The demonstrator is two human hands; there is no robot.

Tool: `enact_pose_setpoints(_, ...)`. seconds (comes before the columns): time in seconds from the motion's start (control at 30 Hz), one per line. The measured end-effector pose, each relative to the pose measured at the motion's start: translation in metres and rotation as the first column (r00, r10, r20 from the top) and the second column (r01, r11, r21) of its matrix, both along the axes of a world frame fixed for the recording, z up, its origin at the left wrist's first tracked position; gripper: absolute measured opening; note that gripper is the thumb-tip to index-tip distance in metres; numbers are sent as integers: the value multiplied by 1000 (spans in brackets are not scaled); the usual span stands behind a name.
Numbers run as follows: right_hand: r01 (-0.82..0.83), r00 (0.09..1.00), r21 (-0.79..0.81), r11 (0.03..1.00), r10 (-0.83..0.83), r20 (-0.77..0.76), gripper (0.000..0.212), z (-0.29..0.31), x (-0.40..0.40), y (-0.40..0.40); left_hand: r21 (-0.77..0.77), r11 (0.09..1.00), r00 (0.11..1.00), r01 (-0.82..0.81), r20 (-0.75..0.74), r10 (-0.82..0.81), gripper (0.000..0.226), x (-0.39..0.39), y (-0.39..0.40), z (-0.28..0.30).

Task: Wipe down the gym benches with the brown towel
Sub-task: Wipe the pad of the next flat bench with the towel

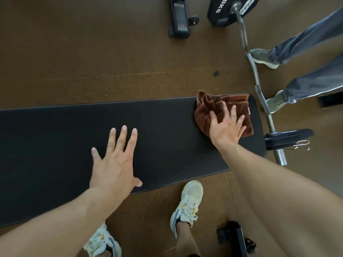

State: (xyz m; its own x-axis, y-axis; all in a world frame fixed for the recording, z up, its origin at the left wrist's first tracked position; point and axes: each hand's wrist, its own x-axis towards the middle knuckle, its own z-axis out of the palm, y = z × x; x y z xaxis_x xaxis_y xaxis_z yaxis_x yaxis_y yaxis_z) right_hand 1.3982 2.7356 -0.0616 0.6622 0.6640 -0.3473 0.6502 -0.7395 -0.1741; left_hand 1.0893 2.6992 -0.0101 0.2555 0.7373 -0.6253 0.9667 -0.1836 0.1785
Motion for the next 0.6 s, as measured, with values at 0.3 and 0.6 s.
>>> enact_pose_setpoints(0.3, -584, 793, 129, 802, 597, -121, 71, -5, -124, -9, -84, 996, 991, -29, -135, 17, 155, 42, -1, -15)
enact_pose_setpoints(0.6, -464, 883, 70, 883, 468, -44, 57, -7, 101, 33, -14, 999, 978, -40, -206, 36, 171, 39, -8, -32)
